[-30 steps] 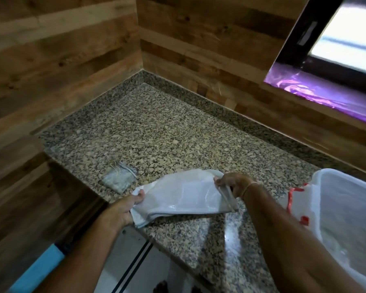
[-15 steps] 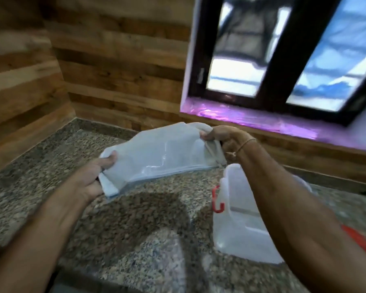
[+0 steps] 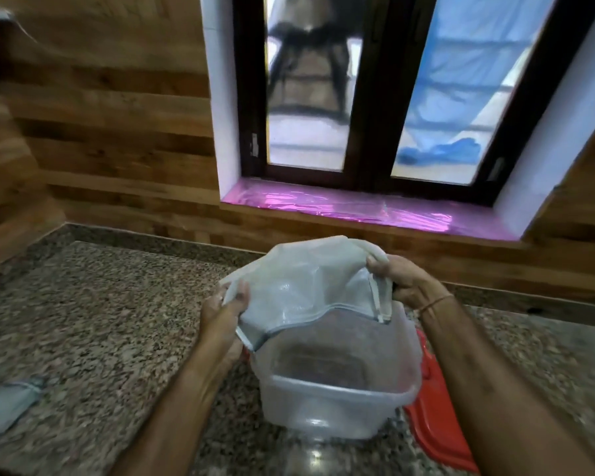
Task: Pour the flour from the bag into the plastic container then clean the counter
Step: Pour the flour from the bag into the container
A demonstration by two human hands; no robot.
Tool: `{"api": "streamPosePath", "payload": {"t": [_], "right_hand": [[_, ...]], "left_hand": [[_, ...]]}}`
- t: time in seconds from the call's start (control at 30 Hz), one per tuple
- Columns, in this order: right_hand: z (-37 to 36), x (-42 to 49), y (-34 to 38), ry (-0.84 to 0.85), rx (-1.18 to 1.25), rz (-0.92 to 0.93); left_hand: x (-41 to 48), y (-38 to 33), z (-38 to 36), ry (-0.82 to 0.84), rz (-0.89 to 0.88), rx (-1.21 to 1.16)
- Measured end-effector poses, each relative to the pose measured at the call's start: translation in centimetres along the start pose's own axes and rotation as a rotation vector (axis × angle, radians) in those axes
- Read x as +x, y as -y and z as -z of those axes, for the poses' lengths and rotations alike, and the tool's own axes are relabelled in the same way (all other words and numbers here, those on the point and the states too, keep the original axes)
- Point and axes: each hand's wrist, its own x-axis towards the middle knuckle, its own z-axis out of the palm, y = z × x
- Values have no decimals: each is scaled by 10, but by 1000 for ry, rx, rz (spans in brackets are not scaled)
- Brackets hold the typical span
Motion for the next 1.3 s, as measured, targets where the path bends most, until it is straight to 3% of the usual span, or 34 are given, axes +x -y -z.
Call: {"api": "streamPosePath", "payload": {"t": [0.17, 0.3, 0.5, 0.6, 0.63, 0.7, 0.8, 0.93, 1.0, 1.1, 1.3], "right_hand": [[14, -14, -30, 16, 115, 120], [15, -20, -40, 53, 151, 178], [13, -26, -43, 89, 149, 198], [14, -31, -38, 138, 191, 186], [15, -32, -36, 163, 204, 169], [17, -31, -33, 195, 255, 92], [18, -29, -32, 153, 312, 68], [15, -29, -31, 149, 270, 80], [17, -30, -32, 151, 244, 115], [18, -31, -39, 137, 214, 149], [22, -25, -52, 99, 80, 259]], "left_hand": [[-22, 37, -1, -29, -285, 460], [-39, 47, 0, 16, -296, 759], [-49, 61, -15, -248, -380, 1091], [-49, 64, -8, -171, -380, 1213], [-48, 62, -3, -108, -339, 1190], [-49, 47, 2, 29, -182, 896], [-39, 37, -2, -22, 6, 395], [-31, 30, -13, -83, 43, 187], [-23, 26, -6, -32, 143, 157], [-18, 23, 1, 18, 185, 318], [-31, 39, -11, -86, -131, 499]]}}
